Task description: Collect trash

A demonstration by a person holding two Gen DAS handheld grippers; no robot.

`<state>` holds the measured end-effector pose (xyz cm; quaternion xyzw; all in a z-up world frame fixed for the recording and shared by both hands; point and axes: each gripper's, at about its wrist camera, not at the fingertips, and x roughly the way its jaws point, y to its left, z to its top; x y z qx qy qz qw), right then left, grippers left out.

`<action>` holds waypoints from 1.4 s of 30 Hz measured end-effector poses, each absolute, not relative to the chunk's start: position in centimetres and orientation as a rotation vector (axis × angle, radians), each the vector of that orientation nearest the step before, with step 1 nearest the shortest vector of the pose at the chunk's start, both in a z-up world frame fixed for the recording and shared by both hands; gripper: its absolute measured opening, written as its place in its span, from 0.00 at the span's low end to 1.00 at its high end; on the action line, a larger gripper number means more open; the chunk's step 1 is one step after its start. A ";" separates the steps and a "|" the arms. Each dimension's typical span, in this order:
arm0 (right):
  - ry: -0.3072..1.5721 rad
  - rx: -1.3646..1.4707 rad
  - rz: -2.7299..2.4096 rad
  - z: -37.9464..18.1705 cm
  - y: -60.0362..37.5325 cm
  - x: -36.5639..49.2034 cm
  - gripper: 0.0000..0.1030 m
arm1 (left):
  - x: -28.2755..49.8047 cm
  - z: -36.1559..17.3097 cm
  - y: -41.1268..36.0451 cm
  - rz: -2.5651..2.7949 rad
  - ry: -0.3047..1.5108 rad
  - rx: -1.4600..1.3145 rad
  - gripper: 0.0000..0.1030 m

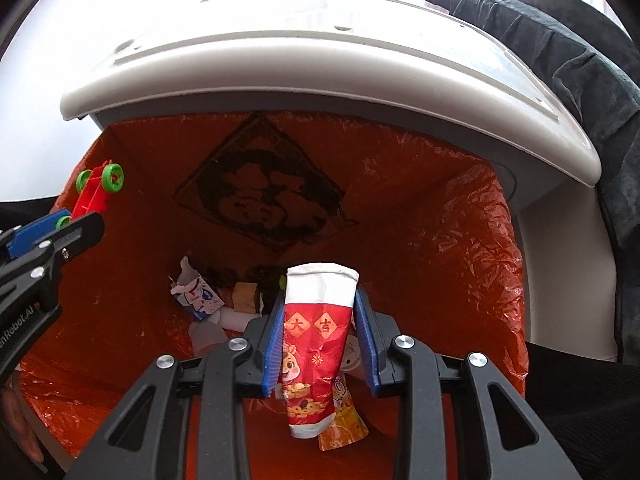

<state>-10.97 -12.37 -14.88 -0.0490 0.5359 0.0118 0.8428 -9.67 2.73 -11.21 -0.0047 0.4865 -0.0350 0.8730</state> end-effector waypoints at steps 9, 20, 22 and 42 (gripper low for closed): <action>1.113 -0.110 -0.003 -14.7 -12.6 -11.2 0.43 | -9.8 -11.0 2.3 -0.064 1.006 -0.007 0.44; 1.039 -0.097 -0.075 -13.3 -13.9 -11.4 0.77 | -9.7 -10.3 2.8 0.033 1.004 -0.002 0.81; 1.040 -0.097 -0.073 -13.3 -14.0 -11.4 0.77 | -9.8 -10.2 2.6 0.024 0.998 0.004 0.81; 1.055 -0.062 -0.079 -13.7 -14.4 -11.2 0.79 | -9.8 -10.2 2.1 -0.001 1.000 0.002 0.81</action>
